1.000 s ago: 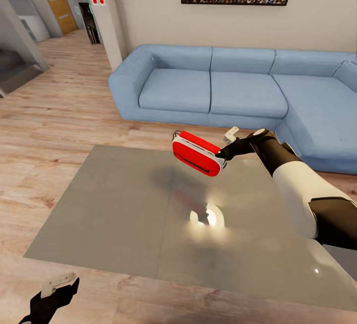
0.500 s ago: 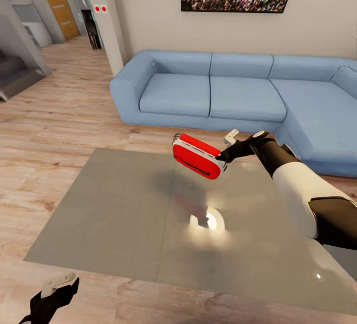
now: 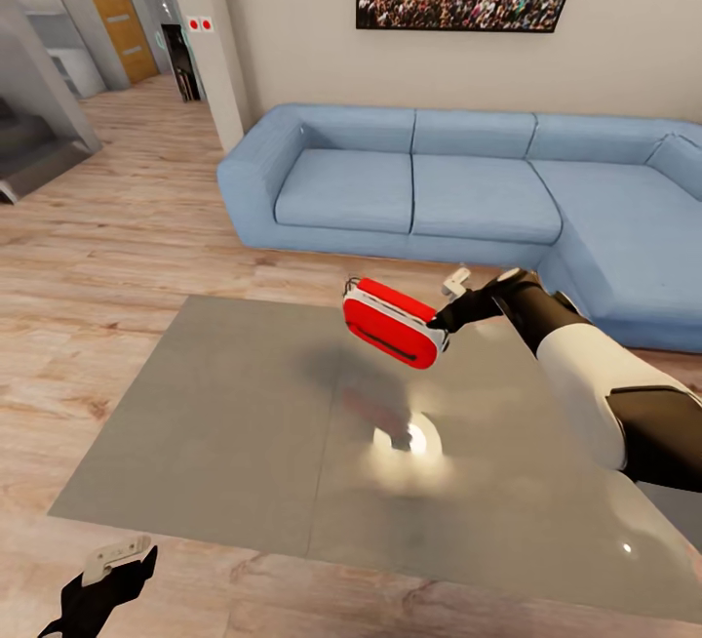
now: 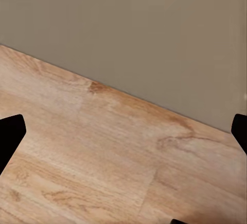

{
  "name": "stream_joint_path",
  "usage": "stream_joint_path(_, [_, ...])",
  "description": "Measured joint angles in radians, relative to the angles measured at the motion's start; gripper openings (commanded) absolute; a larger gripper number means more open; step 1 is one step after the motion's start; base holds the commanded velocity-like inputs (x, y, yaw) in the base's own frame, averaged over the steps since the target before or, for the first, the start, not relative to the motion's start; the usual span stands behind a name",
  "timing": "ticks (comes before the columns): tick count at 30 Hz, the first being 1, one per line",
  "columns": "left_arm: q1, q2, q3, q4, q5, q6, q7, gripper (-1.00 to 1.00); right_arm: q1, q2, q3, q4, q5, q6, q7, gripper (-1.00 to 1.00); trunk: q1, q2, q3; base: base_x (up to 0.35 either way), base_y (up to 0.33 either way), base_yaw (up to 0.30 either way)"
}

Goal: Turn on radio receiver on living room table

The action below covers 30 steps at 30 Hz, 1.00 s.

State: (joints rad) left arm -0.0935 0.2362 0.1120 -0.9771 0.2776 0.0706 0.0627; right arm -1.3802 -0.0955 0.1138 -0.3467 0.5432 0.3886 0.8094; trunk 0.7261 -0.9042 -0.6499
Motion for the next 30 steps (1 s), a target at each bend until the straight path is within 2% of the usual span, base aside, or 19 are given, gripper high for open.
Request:
stream_joint_path(2, [0.0, -0.002, 0.0, 0.0, 0.0, -0.001, 0.0, 1.0, 0.003, -0.004, -0.009, 0.068, -0.01, -0.013, -0.007, -1.0, -0.008, 0.014, 0.006, 0.0, 0.0, 0.0])
stream_joint_path(4, [0.0, -0.008, -0.001, 0.0, 0.0, -0.001, 0.0, 1.0, 0.005, -0.007, 0.018, 0.105, 0.018, -0.024, -0.007, -1.0, -0.015, 0.028, 0.012, 0.0, 0.0, 0.0])
stream_joint_path(6, [0.0, -0.017, -0.001, 0.0, -0.001, -0.001, 0.001, 1.0, 0.009, -0.009, -0.004, 0.118, -0.008, -0.05, -0.009, -1.0, -0.023, 0.042, 0.019, 0.0, 0.0, 0.0])
stream_joint_path(8, [0.0, -0.025, -0.001, 0.0, -0.003, -0.001, 0.002, 1.0, 0.022, -0.015, 0.007, 0.133, 0.001, -0.133, -0.015, -1.0, -0.031, 0.056, 0.025, 0.0, 0.0, 0.0])
stream_joint_path(10, [0.0, -0.028, -0.002, 0.0, -0.003, -0.002, 0.002, 1.0, 0.027, -0.018, 0.0, 0.137, -0.003, -0.164, -0.019, -1.0, -0.038, 0.07, 0.031, 0.0, 0.0, 0.0])
stream_joint_path(18, [0.0, -0.031, -0.002, -0.001, -0.003, -0.002, 0.003, 1.0, 0.043, -0.015, 0.002, 0.147, 0.0, -0.188, -0.084, -1.0, -0.069, 0.126, 0.056, 0.0, 0.0, 0.0])
stream_joint_path(21, [0.0, -0.029, -0.002, -0.001, -0.003, -0.002, 0.003, 1.0, 0.044, -0.015, -0.002, 0.148, -0.071, -0.189, -0.092, -1.0, -0.081, 0.147, 0.066, 0.0, 0.0, 0.0])
stream_joint_path(24, [0.0, -0.029, -0.002, -0.001, -0.003, -0.002, 0.003, 1.0, 0.045, -0.015, 0.005, 0.148, -0.108, -0.189, -0.094, -1.0, -0.092, 0.168, 0.075, 0.0, 0.0, 0.0])
stream_joint_path(30, [0.0, -0.028, -0.002, -0.001, -0.003, 0.0, 0.003, 1.0, 0.046, -0.015, 0.004, 0.148, -0.13, -0.188, -0.095, -1.0, -0.115, 0.21, 0.094, 0.0, 0.0, 0.0])
